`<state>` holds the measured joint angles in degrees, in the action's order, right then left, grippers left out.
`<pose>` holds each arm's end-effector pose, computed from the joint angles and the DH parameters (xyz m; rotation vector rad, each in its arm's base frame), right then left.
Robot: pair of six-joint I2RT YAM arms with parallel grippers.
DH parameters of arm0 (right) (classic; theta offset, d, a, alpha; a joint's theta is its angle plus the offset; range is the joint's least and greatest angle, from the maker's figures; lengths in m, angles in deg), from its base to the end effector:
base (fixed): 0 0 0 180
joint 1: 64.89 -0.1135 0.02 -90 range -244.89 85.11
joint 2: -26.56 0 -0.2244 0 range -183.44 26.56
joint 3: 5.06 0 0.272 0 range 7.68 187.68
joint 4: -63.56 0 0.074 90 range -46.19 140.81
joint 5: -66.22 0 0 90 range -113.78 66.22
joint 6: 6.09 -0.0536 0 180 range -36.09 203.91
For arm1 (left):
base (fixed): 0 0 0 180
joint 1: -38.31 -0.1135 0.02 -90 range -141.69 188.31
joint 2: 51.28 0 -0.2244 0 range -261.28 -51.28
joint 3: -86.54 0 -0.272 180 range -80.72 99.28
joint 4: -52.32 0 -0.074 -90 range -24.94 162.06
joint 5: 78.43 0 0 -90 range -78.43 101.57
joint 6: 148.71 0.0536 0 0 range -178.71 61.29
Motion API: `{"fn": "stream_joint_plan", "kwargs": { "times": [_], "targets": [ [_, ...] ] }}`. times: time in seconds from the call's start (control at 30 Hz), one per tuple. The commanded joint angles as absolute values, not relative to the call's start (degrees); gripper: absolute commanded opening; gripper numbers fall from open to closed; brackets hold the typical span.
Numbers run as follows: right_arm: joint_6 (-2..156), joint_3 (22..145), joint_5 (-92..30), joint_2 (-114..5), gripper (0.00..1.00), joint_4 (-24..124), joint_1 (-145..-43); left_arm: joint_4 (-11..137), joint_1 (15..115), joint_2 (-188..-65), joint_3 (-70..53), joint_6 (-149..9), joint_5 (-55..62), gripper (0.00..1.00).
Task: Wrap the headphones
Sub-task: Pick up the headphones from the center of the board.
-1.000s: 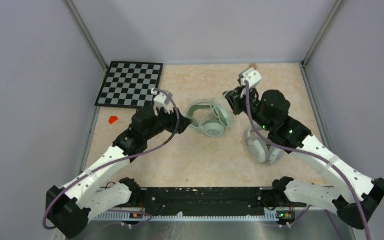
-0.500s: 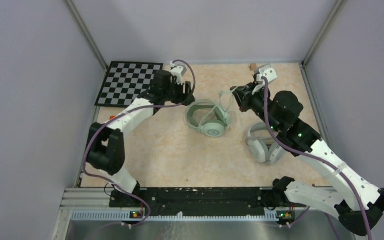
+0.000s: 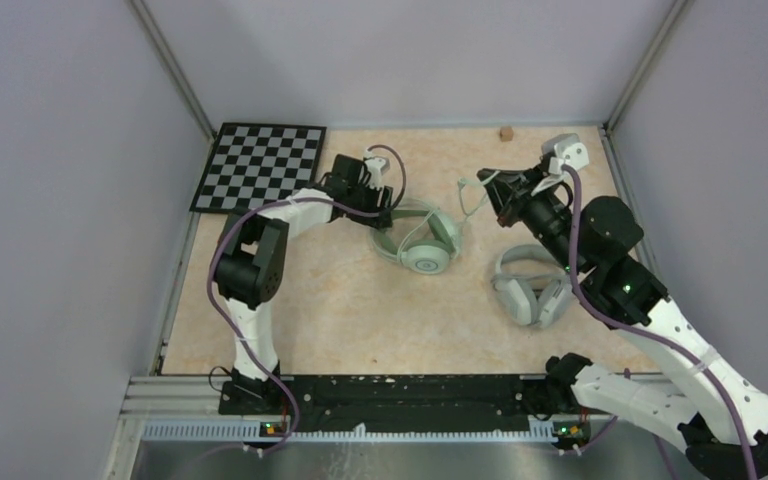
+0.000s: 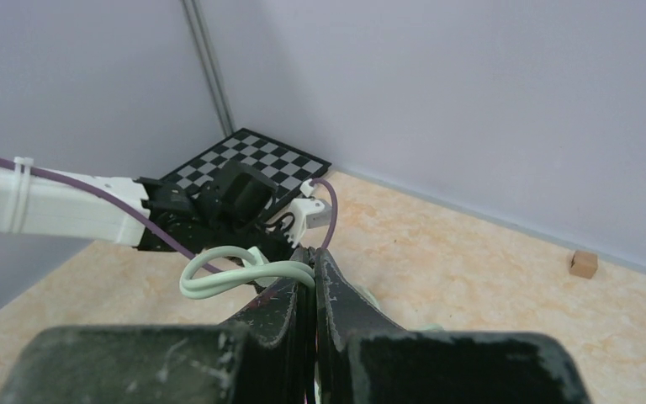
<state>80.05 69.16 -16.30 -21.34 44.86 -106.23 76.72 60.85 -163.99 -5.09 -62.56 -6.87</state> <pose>0.1843 0.1529 0.4175 -0.3654 1.4160 0.5524 0.3969 -0.1831 0.1145 0.5449 2.3901 -0.5970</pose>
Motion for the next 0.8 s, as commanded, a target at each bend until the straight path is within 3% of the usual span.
{"fn": "stream_joint_plan", "kwargs": {
  "times": [0.0, 0.33, 0.5, 0.67, 0.77],
  "targets": [
    [81.5, 68.1, -14.9, -19.5, 0.0, 47.2, -106.0, 75.1, 60.9, -166.1, -1.5, -60.0, -4.7, 0.68],
    [83.6, 67.6, -11.0, -19.5, 0.0, 47.5, -106.0, 76.6, 61.5, -171.5, 0.3, -60.1, -5.3, 0.58],
    [85.9, 67.3, -8.9, -19.5, 0.0, 49.0, -106.0, 79.4, 62.0, -172.2, 2.4, -59.1, -6.3, 0.4],
    [87.3, 68.6, -6.7, -21.7, 0.0, 49.7, -105.3, 80.1, 62.0, -167.9, 0.6, -55.4, -10.1, 0.03],
    [87.2, 71.0, -7.2, -23.9, 0.0, 49.7, -103.7, 78.7, 62.2, -163.1, -3.7, -53.5, -13.0, 0.0]
  ]
}}
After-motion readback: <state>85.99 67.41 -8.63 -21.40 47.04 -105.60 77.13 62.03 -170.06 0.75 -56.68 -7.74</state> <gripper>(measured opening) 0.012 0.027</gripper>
